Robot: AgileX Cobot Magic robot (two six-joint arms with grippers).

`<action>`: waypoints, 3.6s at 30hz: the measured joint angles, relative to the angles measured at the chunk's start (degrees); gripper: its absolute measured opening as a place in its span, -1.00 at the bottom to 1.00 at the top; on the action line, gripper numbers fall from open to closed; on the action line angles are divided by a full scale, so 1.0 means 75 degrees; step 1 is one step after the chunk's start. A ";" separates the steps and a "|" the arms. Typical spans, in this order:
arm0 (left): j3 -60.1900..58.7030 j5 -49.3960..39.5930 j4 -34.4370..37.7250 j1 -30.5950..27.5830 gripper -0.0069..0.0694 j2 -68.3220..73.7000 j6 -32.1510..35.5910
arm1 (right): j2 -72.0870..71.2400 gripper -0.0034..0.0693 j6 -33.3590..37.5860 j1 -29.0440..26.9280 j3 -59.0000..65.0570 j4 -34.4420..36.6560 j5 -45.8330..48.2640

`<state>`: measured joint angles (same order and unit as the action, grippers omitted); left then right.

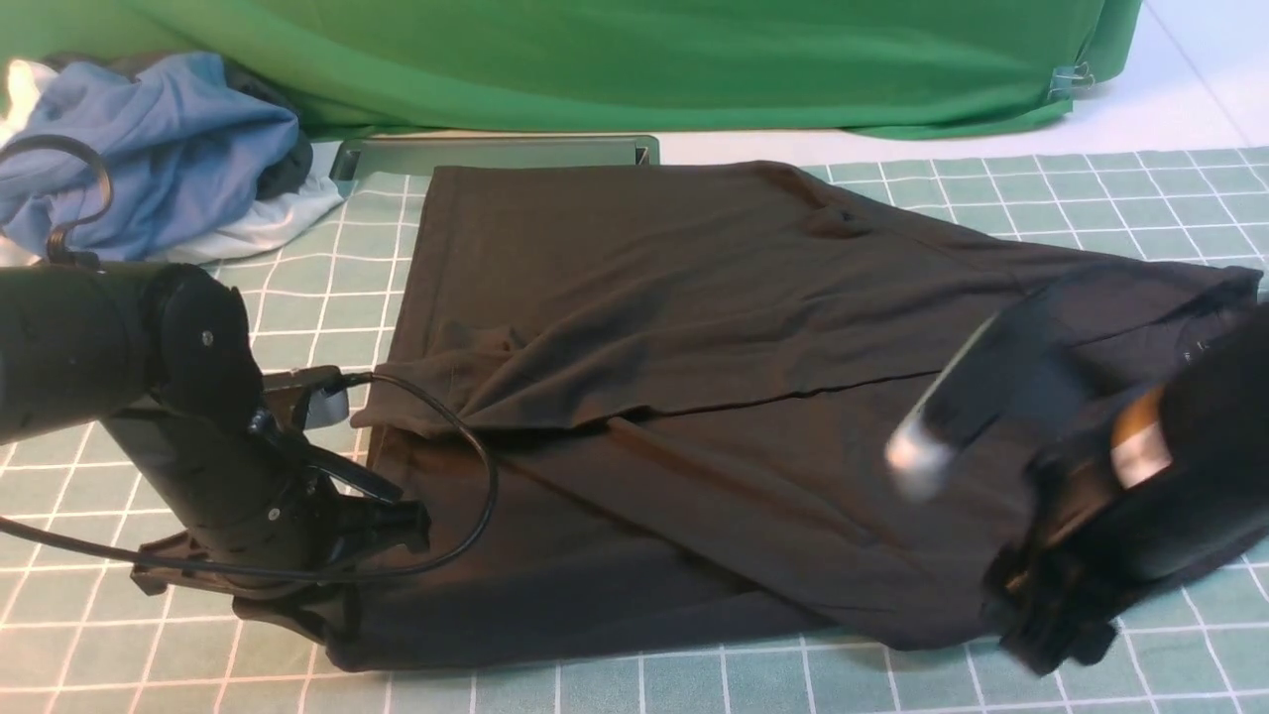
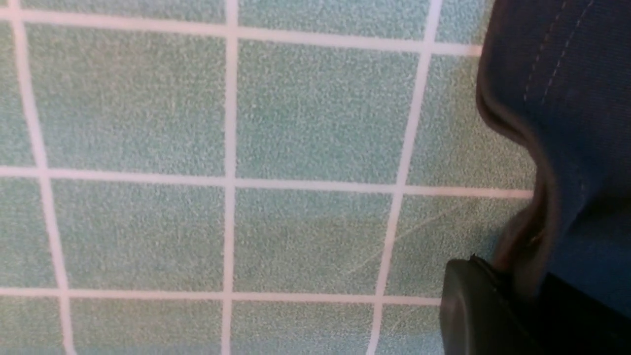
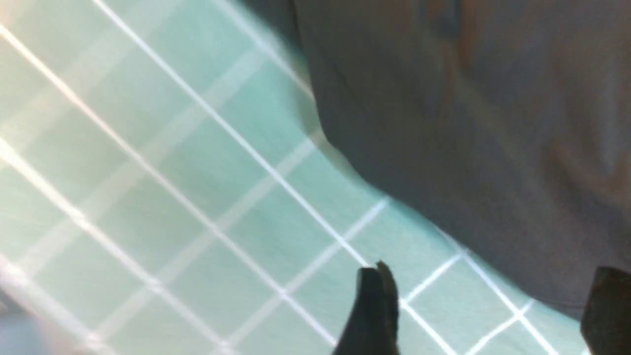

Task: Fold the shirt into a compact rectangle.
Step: 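Grasp the near edge of the shirt at its hem and shoulder corners, then fold the black garment in half by bringing its near edge over to the far edge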

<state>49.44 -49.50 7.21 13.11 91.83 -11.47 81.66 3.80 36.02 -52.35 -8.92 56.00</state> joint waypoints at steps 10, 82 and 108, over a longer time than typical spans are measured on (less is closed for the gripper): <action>0.0000 -0.0008 -0.0019 0.0000 -0.77 0.0000 -0.0091 | 0.1891 0.61 -0.0423 0.0199 -0.0017 -0.1257 -0.0696; 0.2568 -0.1180 0.0074 0.0000 -0.77 -0.0179 -0.0610 | 0.1761 -0.74 -0.1570 -0.0794 -0.1976 -0.0857 -0.0442; 0.8417 -0.0272 0.1130 -0.1452 -0.77 0.5262 -0.0616 | 0.6002 -0.72 -0.1570 -0.2276 -0.6708 -0.0879 -0.2633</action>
<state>112.56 -51.54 15.68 2.23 131.29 -16.08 126.67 -7.97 18.95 -102.66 -15.52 36.25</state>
